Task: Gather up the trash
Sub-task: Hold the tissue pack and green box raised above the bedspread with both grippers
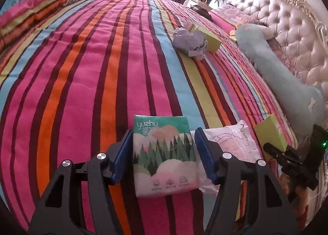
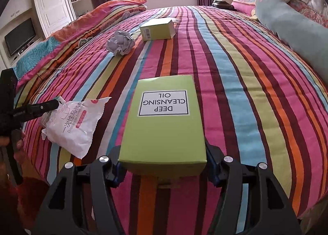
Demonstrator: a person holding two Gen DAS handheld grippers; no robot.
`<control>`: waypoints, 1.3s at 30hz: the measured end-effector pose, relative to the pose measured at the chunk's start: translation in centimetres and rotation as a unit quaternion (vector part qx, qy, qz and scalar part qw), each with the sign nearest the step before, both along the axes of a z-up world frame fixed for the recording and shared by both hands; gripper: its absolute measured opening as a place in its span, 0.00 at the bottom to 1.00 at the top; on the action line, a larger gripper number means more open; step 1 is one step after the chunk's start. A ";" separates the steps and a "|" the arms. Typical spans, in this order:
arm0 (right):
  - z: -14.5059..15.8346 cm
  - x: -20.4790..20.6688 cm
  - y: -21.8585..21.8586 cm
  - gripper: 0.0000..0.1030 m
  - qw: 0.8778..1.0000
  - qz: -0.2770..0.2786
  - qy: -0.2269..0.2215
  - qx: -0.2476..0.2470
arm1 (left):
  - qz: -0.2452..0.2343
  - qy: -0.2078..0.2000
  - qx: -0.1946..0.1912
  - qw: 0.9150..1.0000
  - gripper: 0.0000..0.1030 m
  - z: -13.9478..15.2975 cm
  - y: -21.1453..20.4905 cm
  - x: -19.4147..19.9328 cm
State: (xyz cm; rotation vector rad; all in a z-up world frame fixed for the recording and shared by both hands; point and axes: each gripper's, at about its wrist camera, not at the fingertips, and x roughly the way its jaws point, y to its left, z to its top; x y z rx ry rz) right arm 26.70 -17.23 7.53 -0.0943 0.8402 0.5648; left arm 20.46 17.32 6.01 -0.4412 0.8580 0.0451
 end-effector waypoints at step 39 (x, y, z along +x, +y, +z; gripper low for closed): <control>0.0 -0.7 -0.7 0.55 1.000 0.006 0.005 0.009 | -0.010 -0.016 0.036 0.999 0.56 -0.1 1.6 -6.9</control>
